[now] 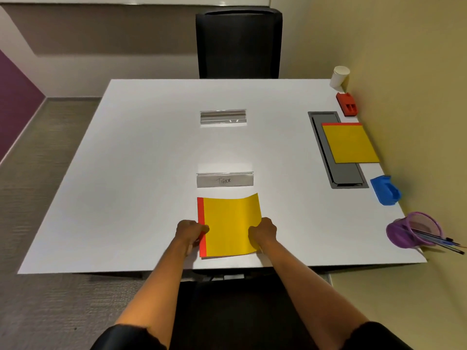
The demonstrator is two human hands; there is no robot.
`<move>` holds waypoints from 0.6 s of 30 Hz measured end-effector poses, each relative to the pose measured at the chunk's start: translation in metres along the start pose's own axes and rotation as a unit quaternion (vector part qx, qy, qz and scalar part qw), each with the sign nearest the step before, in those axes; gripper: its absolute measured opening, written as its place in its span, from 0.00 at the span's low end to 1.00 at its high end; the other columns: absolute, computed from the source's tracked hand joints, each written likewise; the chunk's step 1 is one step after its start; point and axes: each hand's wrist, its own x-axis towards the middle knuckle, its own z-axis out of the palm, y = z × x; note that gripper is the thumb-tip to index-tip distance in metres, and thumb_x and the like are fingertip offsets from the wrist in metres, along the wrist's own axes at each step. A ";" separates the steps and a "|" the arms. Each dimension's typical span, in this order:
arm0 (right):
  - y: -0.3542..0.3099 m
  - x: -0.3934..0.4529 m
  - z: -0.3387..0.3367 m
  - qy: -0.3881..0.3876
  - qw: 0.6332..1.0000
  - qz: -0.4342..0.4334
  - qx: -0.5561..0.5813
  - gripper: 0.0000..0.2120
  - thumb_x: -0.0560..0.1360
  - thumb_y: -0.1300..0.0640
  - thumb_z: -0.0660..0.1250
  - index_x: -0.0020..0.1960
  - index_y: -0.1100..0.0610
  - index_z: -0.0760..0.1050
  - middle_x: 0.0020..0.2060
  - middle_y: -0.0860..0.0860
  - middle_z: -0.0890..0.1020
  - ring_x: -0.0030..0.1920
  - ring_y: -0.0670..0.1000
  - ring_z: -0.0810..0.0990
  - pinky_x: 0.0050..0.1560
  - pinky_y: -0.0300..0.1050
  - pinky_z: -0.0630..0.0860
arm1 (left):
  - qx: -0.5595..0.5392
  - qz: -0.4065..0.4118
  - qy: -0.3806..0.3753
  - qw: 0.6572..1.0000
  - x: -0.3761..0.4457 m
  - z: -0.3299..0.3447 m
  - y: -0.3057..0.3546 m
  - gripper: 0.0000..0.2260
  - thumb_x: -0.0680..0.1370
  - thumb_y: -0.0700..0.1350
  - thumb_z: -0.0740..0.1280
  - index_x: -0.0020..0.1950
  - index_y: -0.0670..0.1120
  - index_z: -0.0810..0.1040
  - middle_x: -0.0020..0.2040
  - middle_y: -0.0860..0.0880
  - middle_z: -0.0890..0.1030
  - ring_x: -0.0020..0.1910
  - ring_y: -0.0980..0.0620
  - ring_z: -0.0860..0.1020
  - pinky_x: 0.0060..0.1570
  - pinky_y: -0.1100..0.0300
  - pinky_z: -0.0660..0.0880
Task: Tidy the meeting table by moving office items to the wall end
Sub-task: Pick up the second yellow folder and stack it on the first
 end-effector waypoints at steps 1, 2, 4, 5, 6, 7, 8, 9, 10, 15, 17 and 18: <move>-0.001 0.000 -0.001 -0.001 1.000 -0.001 0.002 0.16 0.76 0.62 0.64 0.62 0.65 0.71 0.60 0.62 0.77 0.59 0.63 0.77 0.56 0.50 0.74 | 0.000 0.005 0.004 1.000 -0.002 0.003 0.001 0.07 0.73 0.34 0.72 0.40 0.39 0.75 0.39 0.40 0.78 0.36 0.44 0.76 0.46 0.50 0.77; -0.001 0.000 -0.003 -0.003 1.000 0.001 0.007 0.16 0.76 0.63 0.64 0.62 0.65 0.71 0.60 0.62 0.77 0.59 0.63 0.77 0.56 0.50 0.75 | 0.006 0.011 0.008 1.000 -0.004 0.005 0.003 0.06 0.73 0.34 0.71 0.39 0.39 0.74 0.37 0.41 0.77 0.34 0.45 0.75 0.43 0.52 0.76; -0.001 -0.001 -0.008 -0.004 1.000 0.001 0.016 0.15 0.76 0.63 0.64 0.62 0.65 0.71 0.59 0.62 0.78 0.58 0.62 0.77 0.55 0.50 0.75 | 0.019 0.022 0.010 1.000 -0.008 0.007 0.008 0.06 0.74 0.32 0.69 0.39 0.39 0.74 0.35 0.42 0.75 0.32 0.47 0.73 0.40 0.54 0.73; -0.001 -0.003 -0.012 -0.004 1.000 -0.001 0.020 0.15 0.76 0.63 0.63 0.62 0.65 0.72 0.59 0.62 0.78 0.58 0.62 0.78 0.55 0.49 0.75 | 0.024 0.028 0.005 0.999 -0.011 0.007 0.011 0.05 0.75 0.32 0.68 0.41 0.39 0.74 0.37 0.41 0.75 0.33 0.46 0.74 0.40 0.55 0.73; -0.001 -0.004 -0.016 -0.005 1.000 -0.005 0.026 0.15 0.76 0.63 0.63 0.61 0.65 0.72 0.58 0.62 0.79 0.57 0.62 0.78 0.54 0.49 0.75 | 0.029 0.034 -0.004 0.999 -0.014 0.006 0.015 0.04 0.75 0.33 0.68 0.42 0.39 0.75 0.39 0.41 0.77 0.36 0.45 0.75 0.41 0.54 0.75; 0.000 -0.005 -0.021 -0.005 0.999 -0.009 0.032 0.15 0.75 0.63 0.63 0.60 0.66 0.73 0.57 0.62 0.79 0.57 0.62 0.78 0.53 0.48 0.75 | 0.031 0.041 -0.016 0.999 -0.018 0.004 0.018 0.04 0.76 0.33 0.68 0.43 0.40 0.75 0.41 0.41 0.78 0.39 0.44 0.77 0.43 0.54 0.76; 0.000 -0.007 -0.026 -0.005 0.999 -0.014 0.036 0.14 0.75 0.62 0.63 0.60 0.65 0.73 0.57 0.62 0.80 0.56 0.61 0.79 0.53 0.48 0.76 | 0.031 0.050 -0.029 0.998 -0.022 0.003 0.022 0.04 0.76 0.33 0.67 0.43 0.40 0.76 0.42 0.41 0.79 0.41 0.43 0.78 0.44 0.53 0.77; 0.001 -0.009 -0.031 -0.007 0.999 -0.019 0.039 0.14 0.75 0.62 0.63 0.60 0.65 0.74 0.56 0.62 0.80 0.56 0.61 0.79 0.53 0.48 0.76 | 0.029 0.060 -0.042 0.997 -0.026 0.002 0.026 0.04 0.76 0.33 0.67 0.43 0.41 0.76 0.43 0.41 0.79 0.42 0.43 0.78 0.47 0.51 0.78; 0.002 -0.012 -0.037 -0.009 0.999 -0.022 0.041 0.14 0.75 0.61 0.64 0.60 0.64 0.74 0.56 0.62 0.80 0.56 0.61 0.79 0.54 0.48 0.76 | 0.027 0.070 -0.052 0.996 -0.030 0.001 0.029 0.05 0.76 0.33 0.67 0.43 0.41 0.76 0.42 0.41 0.79 0.41 0.43 0.78 0.48 0.50 0.78; 0.002 -0.028 -0.070 -0.004 0.998 -0.047 0.030 0.19 0.75 0.58 0.67 0.64 0.64 0.73 0.62 0.59 0.78 0.62 0.59 0.76 0.60 0.47 0.72 | -0.037 0.099 -0.088 0.991 -0.050 -0.002 0.046 0.05 0.77 0.33 0.65 0.43 0.41 0.77 0.38 0.43 0.78 0.36 0.47 0.75 0.41 0.56 0.76; 0.002 -0.035 -0.083 -0.005 0.998 -0.060 0.037 0.22 0.75 0.56 0.68 0.67 0.62 0.71 0.66 0.58 0.75 0.66 0.57 0.74 0.62 0.46 0.70 | -0.065 0.109 -0.106 0.986 -0.059 -0.001 0.053 0.04 0.77 0.33 0.65 0.48 0.40 0.79 0.39 0.44 0.80 0.37 0.47 0.77 0.39 0.56 0.76; 0.003 -0.039 -0.091 -0.004 0.997 -0.066 0.051 0.23 0.76 0.55 0.68 0.69 0.60 0.70 0.67 0.58 0.74 0.67 0.57 0.73 0.63 0.45 0.70 | -0.073 0.115 -0.121 0.983 -0.064 0.000 0.057 0.05 0.78 0.33 0.65 0.50 0.39 0.79 0.41 0.43 0.81 0.38 0.47 0.78 0.39 0.55 0.76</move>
